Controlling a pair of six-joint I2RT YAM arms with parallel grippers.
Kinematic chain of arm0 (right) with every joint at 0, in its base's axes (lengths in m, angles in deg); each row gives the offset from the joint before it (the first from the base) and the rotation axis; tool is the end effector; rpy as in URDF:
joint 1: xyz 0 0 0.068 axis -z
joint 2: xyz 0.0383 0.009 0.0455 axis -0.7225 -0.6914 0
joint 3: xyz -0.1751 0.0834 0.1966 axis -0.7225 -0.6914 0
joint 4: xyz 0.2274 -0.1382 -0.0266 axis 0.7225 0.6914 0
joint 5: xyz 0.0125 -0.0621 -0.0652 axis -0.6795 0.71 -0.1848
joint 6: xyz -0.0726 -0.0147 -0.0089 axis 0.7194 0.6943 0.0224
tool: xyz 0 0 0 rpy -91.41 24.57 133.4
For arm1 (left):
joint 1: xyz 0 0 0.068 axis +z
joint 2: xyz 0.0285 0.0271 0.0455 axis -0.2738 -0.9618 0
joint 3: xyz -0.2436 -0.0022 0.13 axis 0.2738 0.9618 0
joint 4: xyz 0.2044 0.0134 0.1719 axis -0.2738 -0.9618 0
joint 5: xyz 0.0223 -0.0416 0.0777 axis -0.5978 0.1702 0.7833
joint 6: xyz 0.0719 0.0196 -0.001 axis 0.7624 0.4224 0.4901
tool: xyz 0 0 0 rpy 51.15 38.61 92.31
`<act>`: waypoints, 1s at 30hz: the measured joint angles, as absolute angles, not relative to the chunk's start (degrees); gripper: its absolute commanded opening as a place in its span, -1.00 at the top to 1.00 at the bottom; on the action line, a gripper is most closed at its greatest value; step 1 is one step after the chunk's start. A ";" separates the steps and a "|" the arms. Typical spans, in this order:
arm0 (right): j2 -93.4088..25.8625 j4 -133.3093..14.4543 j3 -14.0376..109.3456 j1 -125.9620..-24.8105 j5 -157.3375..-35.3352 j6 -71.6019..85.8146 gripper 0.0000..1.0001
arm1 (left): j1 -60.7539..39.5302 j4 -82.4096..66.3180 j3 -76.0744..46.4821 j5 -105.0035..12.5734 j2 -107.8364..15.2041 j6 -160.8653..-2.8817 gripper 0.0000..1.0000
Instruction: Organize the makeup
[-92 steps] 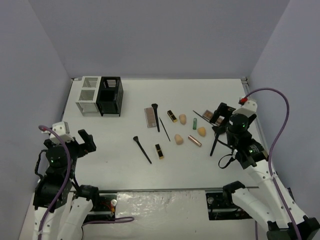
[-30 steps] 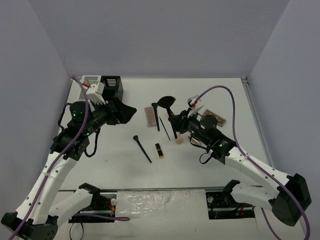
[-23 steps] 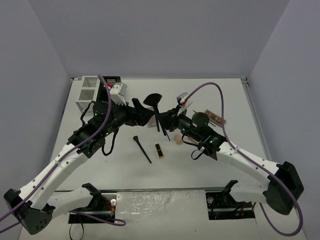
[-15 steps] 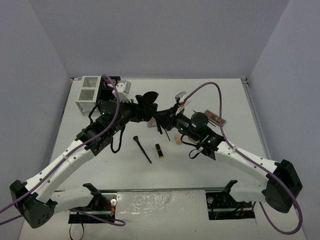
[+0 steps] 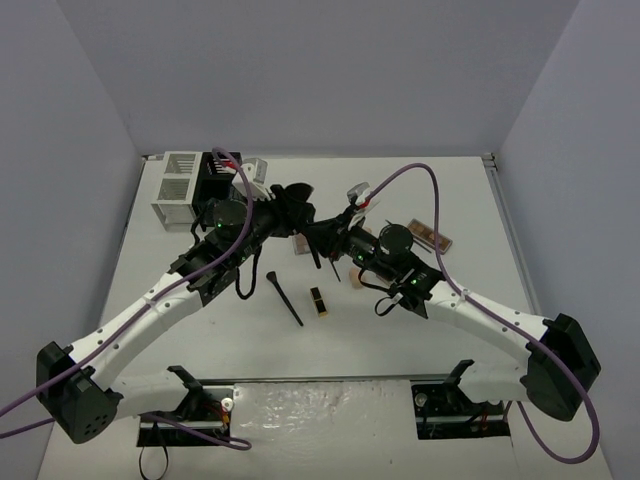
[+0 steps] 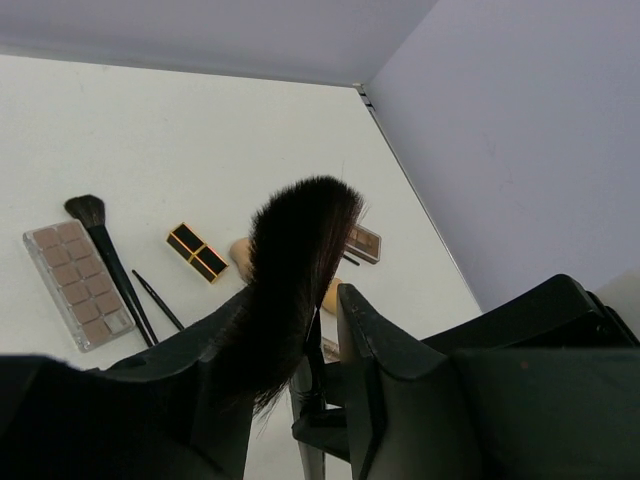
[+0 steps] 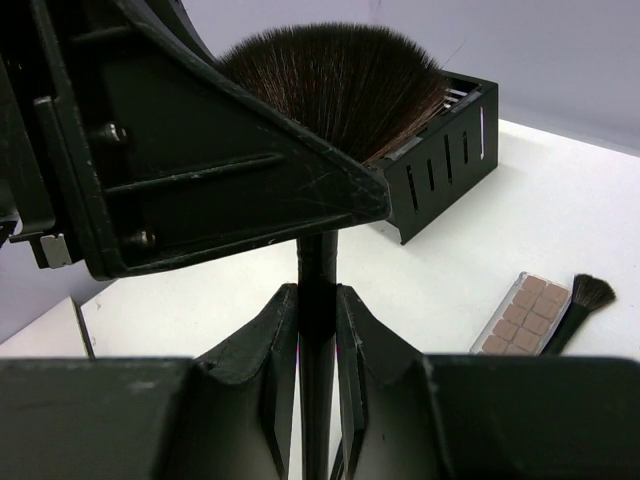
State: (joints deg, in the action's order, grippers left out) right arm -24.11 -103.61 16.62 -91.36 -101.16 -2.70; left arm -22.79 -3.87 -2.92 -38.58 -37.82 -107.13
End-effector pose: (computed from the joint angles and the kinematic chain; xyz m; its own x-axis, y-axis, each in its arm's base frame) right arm 0.2133 0.2330 0.3461 -0.0444 0.3511 -0.9353 -0.8608 0.4617 0.2142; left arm 0.2403 -0.1932 0.3893 -0.3834 -0.4609 -0.8004 0.5042 0.6216 -0.5995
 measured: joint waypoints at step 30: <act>-10.07 -87.24 13.28 -91.33 -85.48 6.09 -1.00 | -5.67 -4.14 -7.62 -30.66 -42.38 -95.01 1.00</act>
